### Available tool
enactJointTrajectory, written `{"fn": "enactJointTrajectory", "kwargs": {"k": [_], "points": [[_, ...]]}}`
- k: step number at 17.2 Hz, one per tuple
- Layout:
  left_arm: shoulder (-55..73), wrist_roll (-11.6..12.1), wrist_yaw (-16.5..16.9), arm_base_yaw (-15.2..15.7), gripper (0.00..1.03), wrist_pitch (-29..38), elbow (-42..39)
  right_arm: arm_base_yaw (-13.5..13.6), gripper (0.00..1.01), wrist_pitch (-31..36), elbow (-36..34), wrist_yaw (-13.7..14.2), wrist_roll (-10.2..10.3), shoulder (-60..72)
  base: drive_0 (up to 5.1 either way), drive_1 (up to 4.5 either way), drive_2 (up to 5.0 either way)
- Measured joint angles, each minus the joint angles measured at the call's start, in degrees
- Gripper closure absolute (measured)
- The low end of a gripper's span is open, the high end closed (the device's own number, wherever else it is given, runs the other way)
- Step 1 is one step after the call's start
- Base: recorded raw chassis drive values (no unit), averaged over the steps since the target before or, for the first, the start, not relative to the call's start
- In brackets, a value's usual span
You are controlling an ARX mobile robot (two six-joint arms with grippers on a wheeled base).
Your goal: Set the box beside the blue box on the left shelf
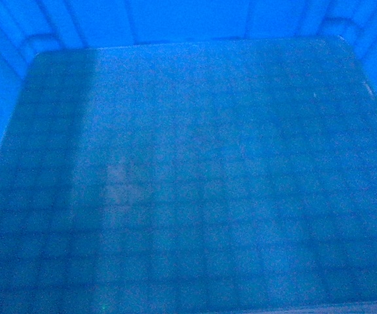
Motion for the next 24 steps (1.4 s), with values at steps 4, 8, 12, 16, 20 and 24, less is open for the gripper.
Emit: {"fn": "enactJointTrajectory", "kwargs": {"k": [4,8,12,16,20,24], "points": [[0.11,0.02,0.09,-0.2,0.91,0.0,0.0,-0.07,0.85,-0.22,0.0,0.15,-0.02,-0.09,-0.6,-0.16,-1.1],[-0.22,0.13,0.0,-0.2,0.91,-0.07,0.0,-0.04,0.85,-0.11,0.0,0.11,-0.04,-0.11,-0.1,3.92,-4.1],[-0.2,0.13,0.0,-0.2,0.91,-0.02,0.0,-0.04,0.85,-0.07,0.0,0.04,-0.02,-0.04,0.1,4.08,-3.9],[-0.13,0.13,-0.02,-0.2,0.91,-0.07,0.0,-0.04,0.85,0.0,-0.02,0.02,-0.02,0.07,0.0,4.02,-4.0],[-0.13,0.15,0.0,-0.2,0.91,-0.09,0.0,-0.07,0.85,0.02,0.0,0.02,-0.02,0.11,0.0,4.03,-4.0],[-0.13,0.15,0.0,-0.2,0.91,-0.07,0.0,-0.04,0.85,-0.04,-0.02,0.02,-0.02,0.09,0.1,4.06,-3.9]]}}
